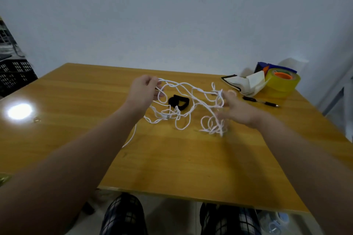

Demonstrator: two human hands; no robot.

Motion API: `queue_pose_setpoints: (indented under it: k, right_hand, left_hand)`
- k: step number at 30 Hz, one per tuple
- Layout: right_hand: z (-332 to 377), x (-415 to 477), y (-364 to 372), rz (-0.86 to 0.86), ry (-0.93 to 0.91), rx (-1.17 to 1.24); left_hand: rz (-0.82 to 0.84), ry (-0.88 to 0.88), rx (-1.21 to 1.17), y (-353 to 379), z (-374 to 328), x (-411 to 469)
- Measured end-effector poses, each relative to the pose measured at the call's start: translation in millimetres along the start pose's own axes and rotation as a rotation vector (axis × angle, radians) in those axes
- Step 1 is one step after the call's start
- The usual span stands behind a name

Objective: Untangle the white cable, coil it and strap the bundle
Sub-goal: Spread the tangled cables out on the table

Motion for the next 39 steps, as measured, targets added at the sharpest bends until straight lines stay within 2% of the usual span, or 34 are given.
queue_pose_setpoints:
  k: [1, 2, 3, 5, 6, 7, 8, 10, 12, 13, 18, 21, 23, 27, 29, 33, 36, 39]
  right_hand:
    - [0, -5, -1, 0.139, 0.083, 0.070]
    - [2, -9, -6, 0.184, 0.144, 0.090]
    - [8, -11, -12, 0.128, 0.182, 0.035]
    - [28, -11, -31, -0.211, 0.183, -0.296]
    - [43, -11, -36, -0.420, 0.127, -0.451]
    - [57, -10, -36, -0.578, 0.023, -0.517]
    - [70, -8, -30, -0.613, -0.105, -0.485]
    - [87, 0, -12, -0.398, -0.273, -0.241]
    - [92, 7, 5, -0.179, -0.273, -0.032]
    - [92, 10, 10, -0.142, -0.281, 0.007]
    - [87, 19, 4, -0.375, -0.298, 0.250]
    - [82, 20, -4, -0.389, -0.269, 0.355]
    - [78, 23, -8, -0.374, -0.266, 0.422]
    - [72, 22, -11, -0.298, -0.290, 0.390]
    - [69, 20, -10, -0.228, -0.311, 0.421]
    - [69, 17, -10, -0.264, -0.340, 0.438]
    - [76, 13, -8, -0.386, -0.343, 0.297]
    - [86, 11, -3, -0.448, -0.306, 0.062]
  left_hand:
    - [0.037, 0.002, 0.011, 1, 0, 0]
    - [0.073, 0.002, 0.014, 2, 0, 0]
    - [0.107, 0.004, 0.013, 3, 0, -1]
    - [0.178, 0.011, 0.006, 7, -3, -3]
    - [0.214, 0.016, -0.005, 11, -6, -5]
    - [0.248, 0.020, -0.022, 14, -10, -6]
    - [0.278, 0.020, -0.047, 18, -14, -8]
    - [0.337, 0.009, -0.120, 26, -20, -11]
    - [0.382, 0.013, -0.185, 31, -24, -13]
    - [0.391, 0.023, -0.186, 31, -25, -13]
    - [0.437, 0.038, -0.021, 21, -14, -12]
    - [0.519, 0.047, 0.044, 16, -5, -14]
    - [0.470, 0.072, 0.071, 14, -4, -11]
    - [0.216, 0.131, -0.014, 7, -12, -2]
    - [0.159, 0.129, -0.066, 4, -16, 1]
    - [0.220, 0.109, 0.041, 8, -24, -3]
    - [0.278, 0.148, 0.152, 17, -39, -20]
    - [0.262, 0.158, 0.173, 25, -47, -28]
Point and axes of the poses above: each hand's wrist, its own x-axis towards the middle knuckle, its own y-axis out of the palm, z = x × y, the point moved 3 cm from there along x, towards the middle knuckle
